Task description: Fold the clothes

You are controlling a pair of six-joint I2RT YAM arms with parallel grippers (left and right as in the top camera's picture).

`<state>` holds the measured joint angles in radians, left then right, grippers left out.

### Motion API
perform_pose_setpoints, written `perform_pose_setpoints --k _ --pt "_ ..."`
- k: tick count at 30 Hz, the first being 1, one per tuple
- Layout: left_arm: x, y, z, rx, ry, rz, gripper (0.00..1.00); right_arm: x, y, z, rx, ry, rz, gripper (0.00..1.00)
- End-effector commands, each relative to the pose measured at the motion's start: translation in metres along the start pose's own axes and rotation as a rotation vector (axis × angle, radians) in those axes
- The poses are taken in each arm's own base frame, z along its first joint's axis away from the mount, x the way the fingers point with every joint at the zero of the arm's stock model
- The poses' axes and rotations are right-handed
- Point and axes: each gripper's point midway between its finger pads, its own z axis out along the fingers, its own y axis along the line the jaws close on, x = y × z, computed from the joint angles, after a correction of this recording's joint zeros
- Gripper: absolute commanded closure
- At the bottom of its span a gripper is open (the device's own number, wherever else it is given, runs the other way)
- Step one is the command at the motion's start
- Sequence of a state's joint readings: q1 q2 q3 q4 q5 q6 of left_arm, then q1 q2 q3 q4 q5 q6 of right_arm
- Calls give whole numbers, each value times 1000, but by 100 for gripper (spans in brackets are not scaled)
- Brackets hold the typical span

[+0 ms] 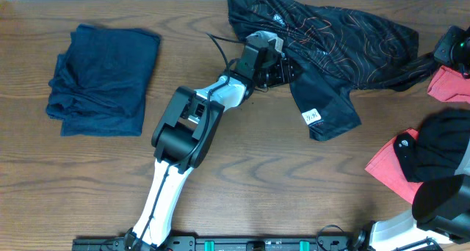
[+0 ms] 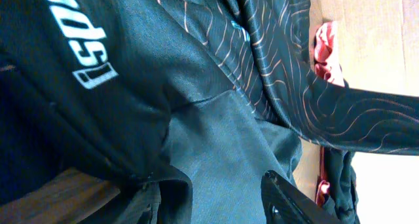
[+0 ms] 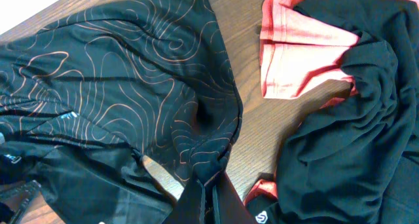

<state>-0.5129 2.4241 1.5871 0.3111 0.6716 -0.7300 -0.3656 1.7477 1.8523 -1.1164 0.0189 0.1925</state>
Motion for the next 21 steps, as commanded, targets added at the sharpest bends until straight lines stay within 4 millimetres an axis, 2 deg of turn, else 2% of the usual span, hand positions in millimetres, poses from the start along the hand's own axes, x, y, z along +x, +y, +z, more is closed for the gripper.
perform_pose_setpoints --k 1,2,5,7,11,19,21 --pt "35 42 16 -99 66 -77 48 1 -2 2 8 7 -13 99" --pt "42 45 17 -121 86 -84 49 1 -2 2 8 7 -13 99" --pt "65 76 15 -304 109 -105 48 1 -2 2 8 7 -13 99" --pt "70 83 15 -360 102 -103 48 2 -2 2 8 7 -14 99" --pt "62 81 19 -375 48 -69 47 2 0 2 -2 9 -14 99" --pt "50 100 19 -489 -59 -30 47 3 5 2 -29 14 -14 99" --pt "47 105 19 -502 -82 -29 54 3 5 2 -29 14 -14 99"
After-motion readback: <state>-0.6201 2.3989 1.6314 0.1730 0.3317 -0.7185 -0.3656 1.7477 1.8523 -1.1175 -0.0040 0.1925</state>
